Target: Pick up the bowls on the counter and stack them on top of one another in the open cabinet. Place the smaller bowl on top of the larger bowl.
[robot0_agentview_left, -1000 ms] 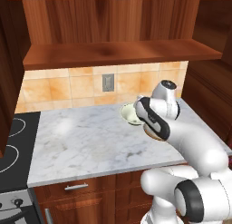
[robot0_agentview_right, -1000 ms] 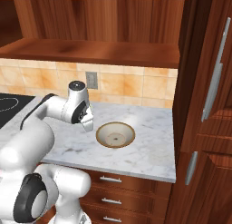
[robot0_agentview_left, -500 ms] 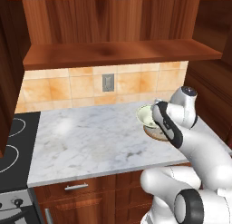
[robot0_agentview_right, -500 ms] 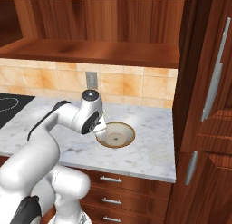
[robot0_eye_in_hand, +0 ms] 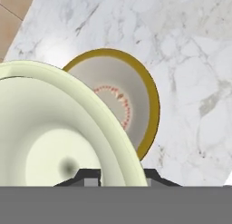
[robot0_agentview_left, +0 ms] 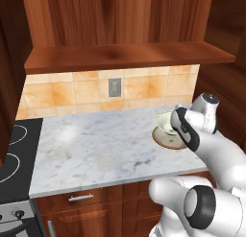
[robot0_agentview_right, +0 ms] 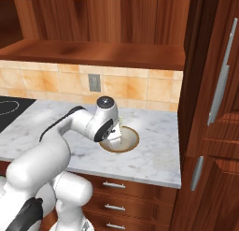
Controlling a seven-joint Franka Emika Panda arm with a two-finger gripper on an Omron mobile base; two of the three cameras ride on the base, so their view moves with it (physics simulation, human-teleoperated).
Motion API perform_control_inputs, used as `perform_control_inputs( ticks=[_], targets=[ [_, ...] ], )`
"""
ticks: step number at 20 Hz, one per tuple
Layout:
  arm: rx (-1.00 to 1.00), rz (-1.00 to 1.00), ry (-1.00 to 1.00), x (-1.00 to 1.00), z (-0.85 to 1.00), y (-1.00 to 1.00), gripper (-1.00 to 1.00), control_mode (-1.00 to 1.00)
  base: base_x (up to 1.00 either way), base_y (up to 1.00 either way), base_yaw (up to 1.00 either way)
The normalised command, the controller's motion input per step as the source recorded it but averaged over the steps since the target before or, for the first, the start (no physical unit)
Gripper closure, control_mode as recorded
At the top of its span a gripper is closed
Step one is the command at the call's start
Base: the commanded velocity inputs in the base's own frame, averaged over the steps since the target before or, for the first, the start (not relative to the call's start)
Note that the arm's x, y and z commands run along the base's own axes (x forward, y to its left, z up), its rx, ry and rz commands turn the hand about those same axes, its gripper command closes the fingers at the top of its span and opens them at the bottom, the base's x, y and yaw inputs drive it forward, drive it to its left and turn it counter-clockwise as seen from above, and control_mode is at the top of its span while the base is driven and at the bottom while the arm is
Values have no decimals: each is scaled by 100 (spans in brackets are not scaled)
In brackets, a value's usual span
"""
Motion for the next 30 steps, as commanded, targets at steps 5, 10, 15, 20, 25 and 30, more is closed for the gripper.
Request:
perform_control_inputs(
  ticks=[5, 10, 15, 20, 25, 30],
  targets=[
    [0, -8, 3, 10, -21, -33, 100, -100, 0, 0, 0],
    [0, -2, 2, 10, -23, -20, 100, -100, 0, 0, 0],
    [0, 0, 0, 0, -27, -11, 100, -100, 0, 0, 0],
    [0, 0, 0, 7, -29, -3, 100, -100, 0, 0, 0],
    [0, 0, 1, 25, -27, 0, 100, -100, 0, 0, 0],
    [0, 0, 1, 23, -22, 0, 100, -100, 0, 0, 0]
  ],
)
